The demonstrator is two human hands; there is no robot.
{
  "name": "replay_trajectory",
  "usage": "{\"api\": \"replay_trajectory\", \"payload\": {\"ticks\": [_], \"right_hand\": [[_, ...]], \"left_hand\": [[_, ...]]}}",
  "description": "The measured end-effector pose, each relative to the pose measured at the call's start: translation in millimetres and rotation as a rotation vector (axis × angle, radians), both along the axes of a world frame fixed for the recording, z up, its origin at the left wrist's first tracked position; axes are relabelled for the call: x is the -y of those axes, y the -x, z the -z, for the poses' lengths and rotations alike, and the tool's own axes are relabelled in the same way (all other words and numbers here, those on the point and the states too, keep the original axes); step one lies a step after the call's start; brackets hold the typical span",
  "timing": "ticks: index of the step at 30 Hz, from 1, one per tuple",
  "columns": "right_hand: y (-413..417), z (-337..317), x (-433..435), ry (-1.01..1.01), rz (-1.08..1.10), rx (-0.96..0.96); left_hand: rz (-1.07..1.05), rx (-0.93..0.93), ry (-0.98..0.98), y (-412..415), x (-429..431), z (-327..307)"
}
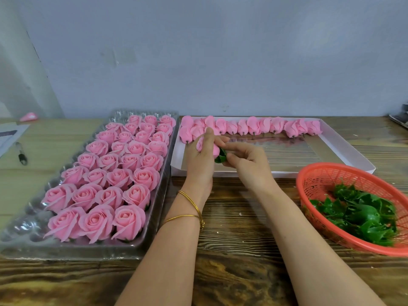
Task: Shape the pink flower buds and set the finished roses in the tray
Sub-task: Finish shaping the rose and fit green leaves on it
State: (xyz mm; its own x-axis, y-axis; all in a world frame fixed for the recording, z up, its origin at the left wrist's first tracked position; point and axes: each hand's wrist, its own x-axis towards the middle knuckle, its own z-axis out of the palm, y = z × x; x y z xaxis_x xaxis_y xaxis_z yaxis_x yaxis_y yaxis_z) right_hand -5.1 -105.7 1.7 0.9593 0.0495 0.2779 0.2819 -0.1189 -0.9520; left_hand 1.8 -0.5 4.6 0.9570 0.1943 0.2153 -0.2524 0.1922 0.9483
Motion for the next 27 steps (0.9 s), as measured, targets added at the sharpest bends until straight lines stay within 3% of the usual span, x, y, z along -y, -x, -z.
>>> {"api": "replay_trajectory", "payload": {"ticks": [20, 24, 27], "right_hand": [[0.2, -2.7, 5.6, -0.489, -0.187, -0.309], [1.1, -2.7, 4.1, -0.509, -0.191, -0.299], [1.3, -3.3, 3.0, -0.414, -0.141, -0.228]], "left_hand": [[0.07, -0.053, 0.1, -0.7, -2.7, -0.6], [0.099, -0.068, 0.092, 0.2, -2.8, -1.6], [0.104, -0.07, 0.085, -0.5, -2.1, -1.7]]}}
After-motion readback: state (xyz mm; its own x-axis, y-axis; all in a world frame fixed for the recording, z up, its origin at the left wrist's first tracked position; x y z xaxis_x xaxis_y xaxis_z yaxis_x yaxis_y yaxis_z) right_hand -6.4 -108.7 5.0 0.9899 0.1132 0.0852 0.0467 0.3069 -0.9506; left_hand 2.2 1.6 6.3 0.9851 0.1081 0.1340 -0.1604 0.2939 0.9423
